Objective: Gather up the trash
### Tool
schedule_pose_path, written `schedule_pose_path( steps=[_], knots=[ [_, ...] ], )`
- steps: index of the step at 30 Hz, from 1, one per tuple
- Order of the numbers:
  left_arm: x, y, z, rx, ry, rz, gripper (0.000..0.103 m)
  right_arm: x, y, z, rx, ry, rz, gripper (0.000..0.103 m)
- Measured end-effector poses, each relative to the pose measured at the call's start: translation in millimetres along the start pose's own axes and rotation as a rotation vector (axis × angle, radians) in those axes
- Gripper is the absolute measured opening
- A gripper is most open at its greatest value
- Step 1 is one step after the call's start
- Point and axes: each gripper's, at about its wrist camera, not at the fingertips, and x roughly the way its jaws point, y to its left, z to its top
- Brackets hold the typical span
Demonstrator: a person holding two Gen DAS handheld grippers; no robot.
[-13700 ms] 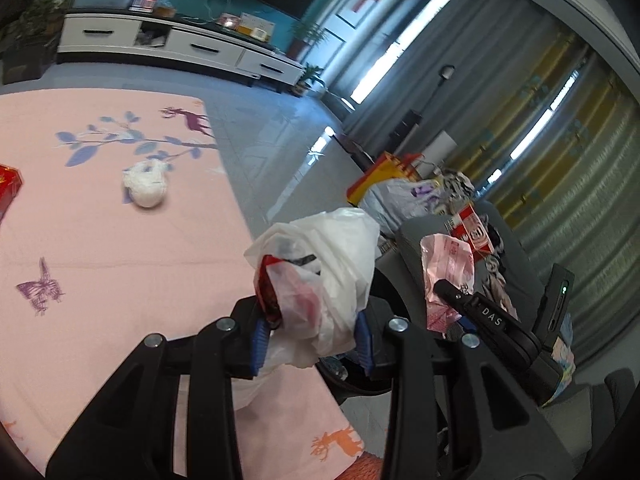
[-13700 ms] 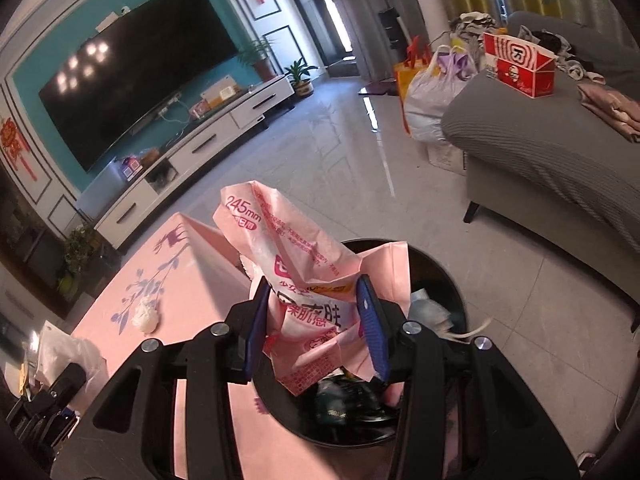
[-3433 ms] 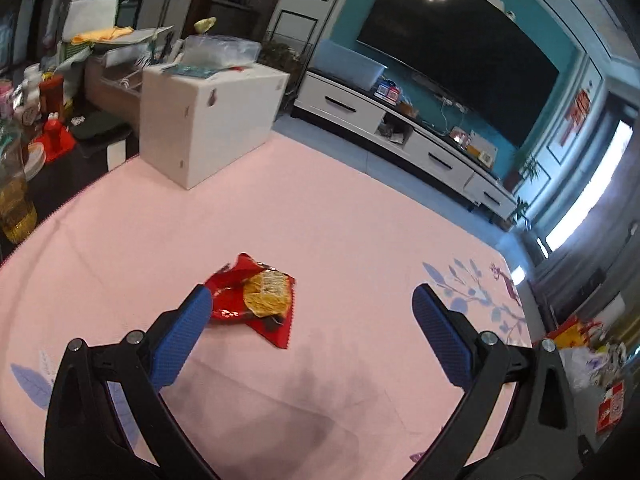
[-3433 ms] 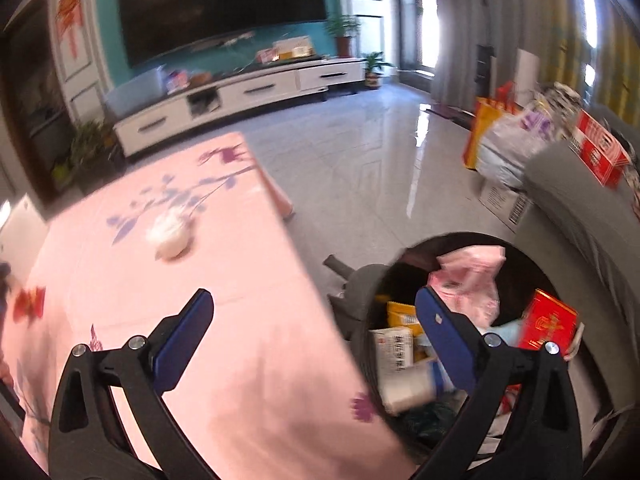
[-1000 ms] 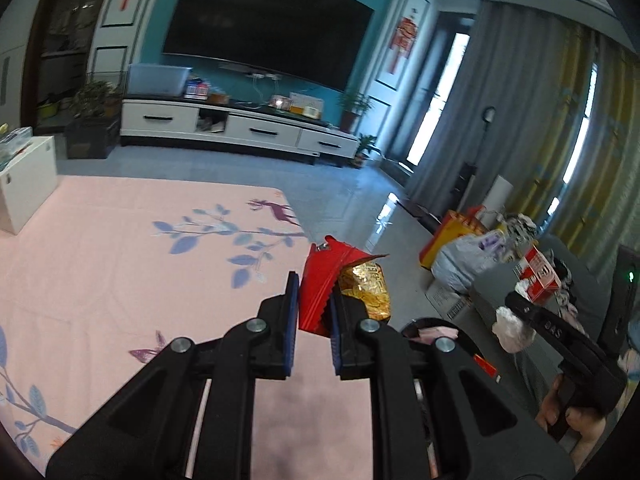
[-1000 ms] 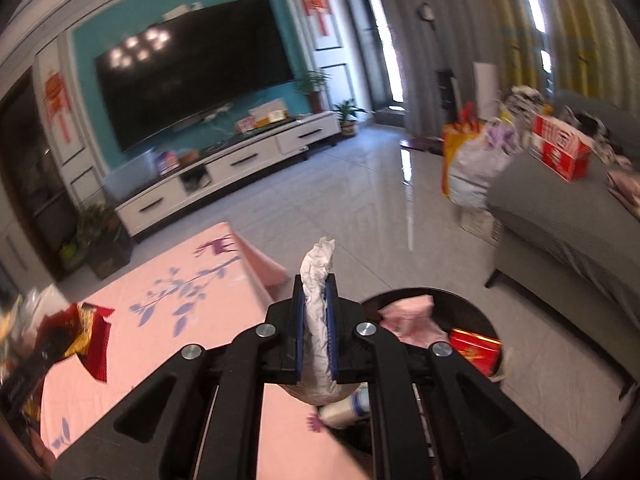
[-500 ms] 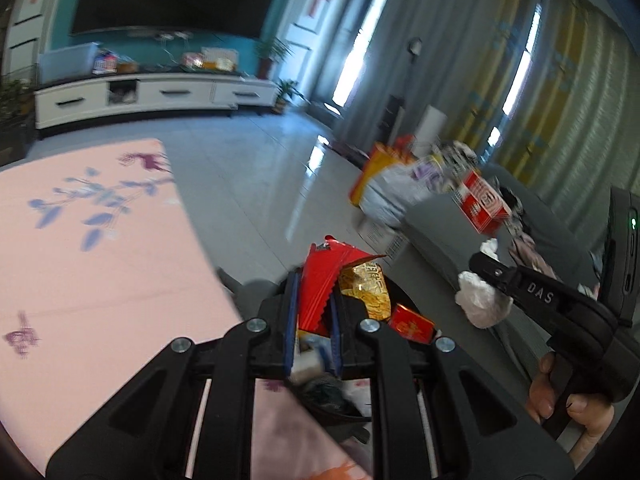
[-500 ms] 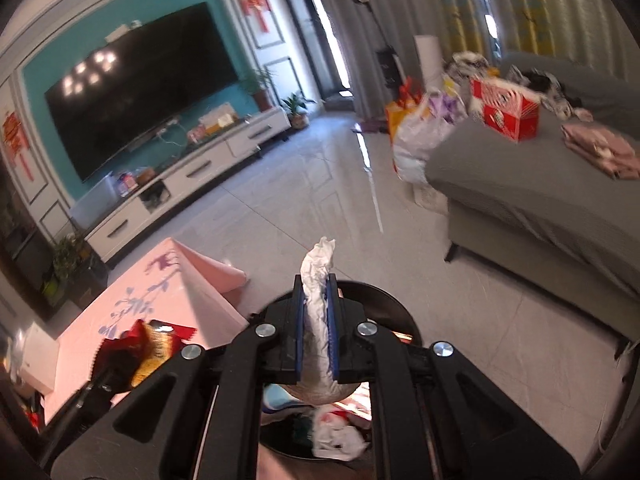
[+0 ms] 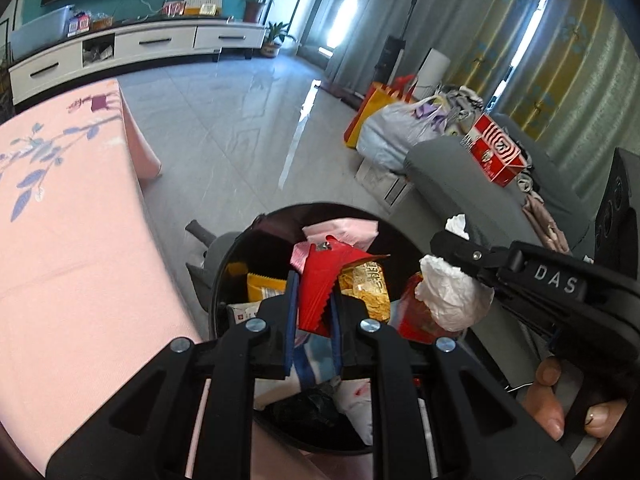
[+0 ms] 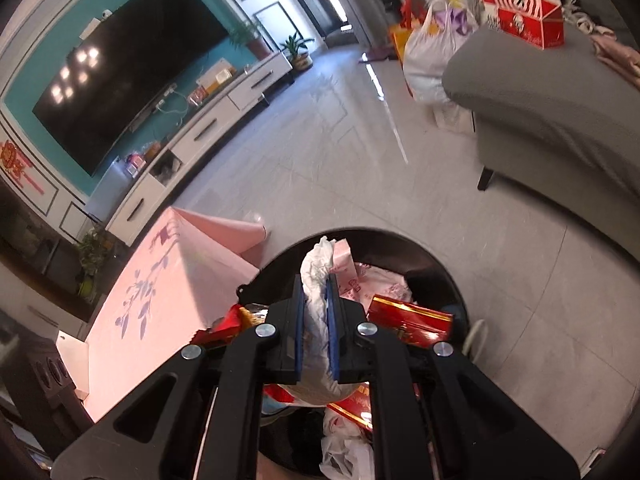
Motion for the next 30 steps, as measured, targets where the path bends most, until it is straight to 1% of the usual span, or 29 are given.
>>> schedule_pose_path(
  steps=[5,6,7,8,9,10,11,12,13,14,15,16,18,21,23,24,25,27,28,30],
  knots=[
    [8.7,5.1,-3.2,0.01,0.027,-0.002,0.015,3.7,-0.9,-0.1,0.008,-0.018,-0.04,0.014],
    [9.5,5.6,-3.4,0.008,0.028,-0.003,0.018,3.7,-1.6,0.4,0.008,-0.021,-0.047,0.016],
    [10.5,6.8,-4.2,0.008,0.034,-0.005,0.021,3.0,-0.7,-0.2,0.008,-0.027,-0.052,0.021],
    [10.4,7.8,-4.7,0.008,0.044,-0.006,0.03,2.5,-1.4,0.0,0.008,-0.033,-0.055,0.024],
    [11.0,8.3,-4.8,0.006,0.051,-0.005,0.036,0.5,-0.8,-0.3,0.003,-0.046,-0.061,0.031],
    [10.3,8.9,-4.8,0.004,0.052,-0.003,0.039,-1.5,0.8,-1.2,-0.003,-0.055,-0.065,0.04],
    [8.0,9.5,-5.1,0.004,0.046,0.001,0.044,-2.6,0.9,-1.0,-0.008,-0.062,-0.067,0.043],
    [5.5,8.5,-5.0,0.008,0.039,0.003,0.052,-5.1,2.5,-1.3,-0.019,-0.07,-0.071,0.048],
    [2.0,7.5,-4.4,0.016,0.027,0.004,0.058,-6.6,4.0,-1.9,-0.024,-0.074,-0.074,0.053],
    [-1.5,6.6,-4.2,0.023,0.015,0.003,0.068,-9.0,6.2,-2.8,-0.029,-0.082,-0.076,0.055],
    [-5.3,6.3,-3.7,0.031,-0.001,0.002,0.077,-10.0,7.8,-2.5,-0.033,-0.086,-0.079,0.059],
    [-11.2,5.9,-2.8,0.041,-0.022,0.001,0.08,-13.2,10.9,-3.2,-0.042,-0.095,-0.087,0.063],
    [-20.1,6.4,-1.3,0.053,-0.051,-0.003,0.088,-19.6,15.8,-5.0,-0.062,-0.115,-0.098,0.069],
    [-32.9,7.9,1.5,0.064,-0.082,-0.007,0.098,-28.0,22.5,-5.1,-0.08,-0.15,-0.123,0.078],
    [-42.7,7.2,2.6,0.084,-0.087,0.002,0.1,-38.1,26.5,-6.3,-0.086,-0.173,-0.136,0.087],
    [-46.2,6.9,3.2,0.097,-0.085,0.006,0.1,-42.1,27.9,-6.9,-0.086,-0.174,-0.144,0.094],
    [-51.1,5.4,3.4,0.117,-0.084,0.01,0.1,-45.0,29.1,-8.1,-0.084,-0.171,-0.155,0.098],
    [-59.3,3.4,3.5,0.142,-0.085,0.01,0.1,-52.7,32.4,-9.4,-0.083,-0.172,-0.171,0.098],
    [-62.8,3.2,3.7,0.147,-0.079,0.008,0.1,-58.3,34.2,-10.2,-0.086,-0.18,-0.168,0.1],
    [-67.8,4.5,3.7,0.147,-0.066,-0.005,0.1,-66.2,36.9,-10.6,-0.098,-0.192,-0.161,0.1]
  ],
)
